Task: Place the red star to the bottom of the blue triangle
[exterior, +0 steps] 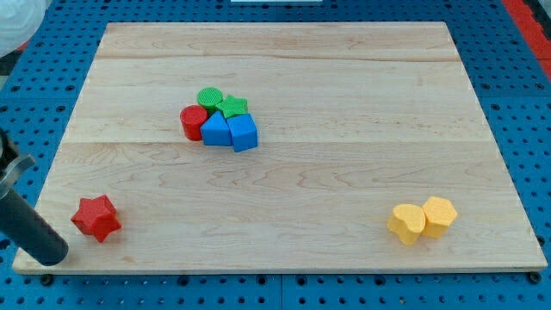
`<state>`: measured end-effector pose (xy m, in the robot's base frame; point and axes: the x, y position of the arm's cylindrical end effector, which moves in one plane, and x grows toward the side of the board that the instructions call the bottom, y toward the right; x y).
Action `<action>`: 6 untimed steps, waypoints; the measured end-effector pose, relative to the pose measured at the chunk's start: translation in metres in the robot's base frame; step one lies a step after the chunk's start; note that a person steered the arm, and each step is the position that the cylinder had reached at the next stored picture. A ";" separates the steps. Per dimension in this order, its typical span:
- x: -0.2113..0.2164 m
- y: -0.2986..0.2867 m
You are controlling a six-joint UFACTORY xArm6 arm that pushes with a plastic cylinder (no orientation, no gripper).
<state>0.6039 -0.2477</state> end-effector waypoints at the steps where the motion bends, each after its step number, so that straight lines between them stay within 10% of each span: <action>1: -0.020 0.013; 6: -0.117 0.153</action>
